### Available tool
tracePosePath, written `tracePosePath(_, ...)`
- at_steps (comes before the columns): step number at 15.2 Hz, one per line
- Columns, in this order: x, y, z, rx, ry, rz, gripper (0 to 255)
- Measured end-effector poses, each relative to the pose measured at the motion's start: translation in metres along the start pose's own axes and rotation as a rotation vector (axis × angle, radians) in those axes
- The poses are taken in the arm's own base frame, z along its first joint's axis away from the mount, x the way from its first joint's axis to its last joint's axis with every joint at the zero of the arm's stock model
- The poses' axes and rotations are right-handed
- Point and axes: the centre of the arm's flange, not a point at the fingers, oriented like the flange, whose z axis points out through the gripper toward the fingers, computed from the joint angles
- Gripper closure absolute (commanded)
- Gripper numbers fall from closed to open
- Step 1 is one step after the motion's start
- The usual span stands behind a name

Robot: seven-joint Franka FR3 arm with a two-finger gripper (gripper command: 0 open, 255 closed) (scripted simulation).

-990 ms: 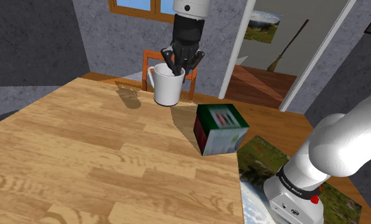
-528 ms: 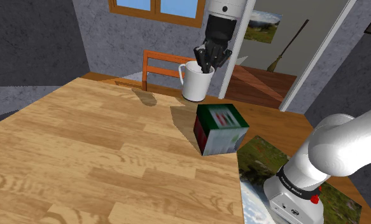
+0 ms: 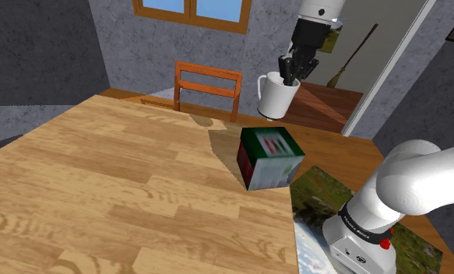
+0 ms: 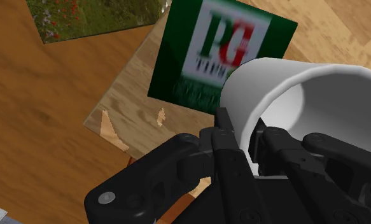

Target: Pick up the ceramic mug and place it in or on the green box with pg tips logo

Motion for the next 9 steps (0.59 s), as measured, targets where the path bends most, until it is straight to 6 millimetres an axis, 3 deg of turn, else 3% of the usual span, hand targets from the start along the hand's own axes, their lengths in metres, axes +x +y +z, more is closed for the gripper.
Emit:
tracePosePath(3, -0.004, 0.011, 0.009, 0.000, -0.001, -0.001, 255)
tracePosePath(9, -0.003, 0.014, 0.040, 0.000, -0.001, -0.002, 255)
